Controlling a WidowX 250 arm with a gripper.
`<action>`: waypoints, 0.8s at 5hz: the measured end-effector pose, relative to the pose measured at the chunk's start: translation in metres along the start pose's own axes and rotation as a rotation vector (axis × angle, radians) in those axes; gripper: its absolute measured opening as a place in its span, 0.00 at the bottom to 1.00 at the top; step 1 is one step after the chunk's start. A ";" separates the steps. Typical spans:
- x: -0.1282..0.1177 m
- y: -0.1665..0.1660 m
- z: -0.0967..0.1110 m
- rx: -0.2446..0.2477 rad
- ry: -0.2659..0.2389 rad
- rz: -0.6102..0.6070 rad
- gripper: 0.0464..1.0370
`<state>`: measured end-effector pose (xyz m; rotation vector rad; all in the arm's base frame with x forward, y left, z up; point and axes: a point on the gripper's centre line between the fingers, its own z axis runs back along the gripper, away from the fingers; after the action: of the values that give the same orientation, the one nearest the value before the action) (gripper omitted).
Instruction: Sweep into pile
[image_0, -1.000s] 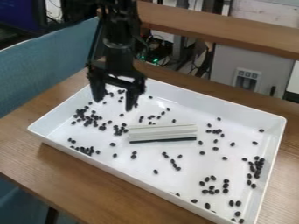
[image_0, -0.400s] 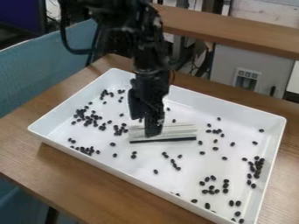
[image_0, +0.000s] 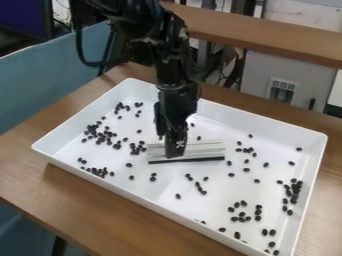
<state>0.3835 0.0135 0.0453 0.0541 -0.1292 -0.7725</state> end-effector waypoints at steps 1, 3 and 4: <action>0.009 0.002 -0.018 -0.059 0.005 -0.065 0.96; 0.013 0.003 -0.032 -0.063 0.001 -0.091 0.65; 0.012 -0.003 -0.031 -0.046 0.021 -0.013 0.38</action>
<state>0.3944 0.0031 0.0153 0.0189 -0.0914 -0.7873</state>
